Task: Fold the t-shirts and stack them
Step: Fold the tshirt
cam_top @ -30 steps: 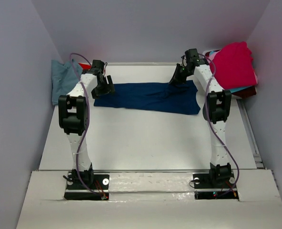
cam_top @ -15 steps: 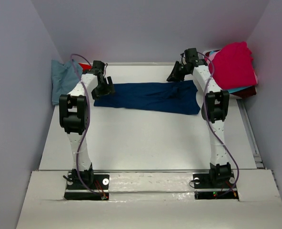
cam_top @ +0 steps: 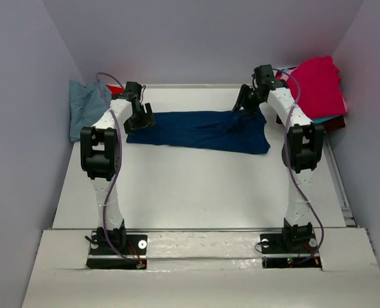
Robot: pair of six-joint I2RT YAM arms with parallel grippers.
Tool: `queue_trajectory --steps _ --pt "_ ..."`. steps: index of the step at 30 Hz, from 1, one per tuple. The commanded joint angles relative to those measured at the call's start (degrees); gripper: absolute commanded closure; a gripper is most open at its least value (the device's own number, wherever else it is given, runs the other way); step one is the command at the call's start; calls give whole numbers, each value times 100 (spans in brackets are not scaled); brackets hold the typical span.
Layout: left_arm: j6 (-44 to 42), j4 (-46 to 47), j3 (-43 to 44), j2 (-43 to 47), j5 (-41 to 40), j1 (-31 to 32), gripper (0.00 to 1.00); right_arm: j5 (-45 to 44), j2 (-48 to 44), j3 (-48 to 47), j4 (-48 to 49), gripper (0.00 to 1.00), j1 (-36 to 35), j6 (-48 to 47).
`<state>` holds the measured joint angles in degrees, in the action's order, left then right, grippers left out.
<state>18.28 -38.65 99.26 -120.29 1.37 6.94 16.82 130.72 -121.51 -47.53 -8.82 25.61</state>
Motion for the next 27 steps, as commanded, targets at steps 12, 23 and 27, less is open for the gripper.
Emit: queue_trajectory --steps 12,23,27 --pt "-53 77 -65 155 -31 44 14 -566 -697 567 7 50 3 85" --pt "-53 60 -47 181 -58 44 14 -434 -486 453 -90 58 3 120" --pt "-53 77 -65 181 -49 44 14 -320 -407 532 -99 58 3 138"
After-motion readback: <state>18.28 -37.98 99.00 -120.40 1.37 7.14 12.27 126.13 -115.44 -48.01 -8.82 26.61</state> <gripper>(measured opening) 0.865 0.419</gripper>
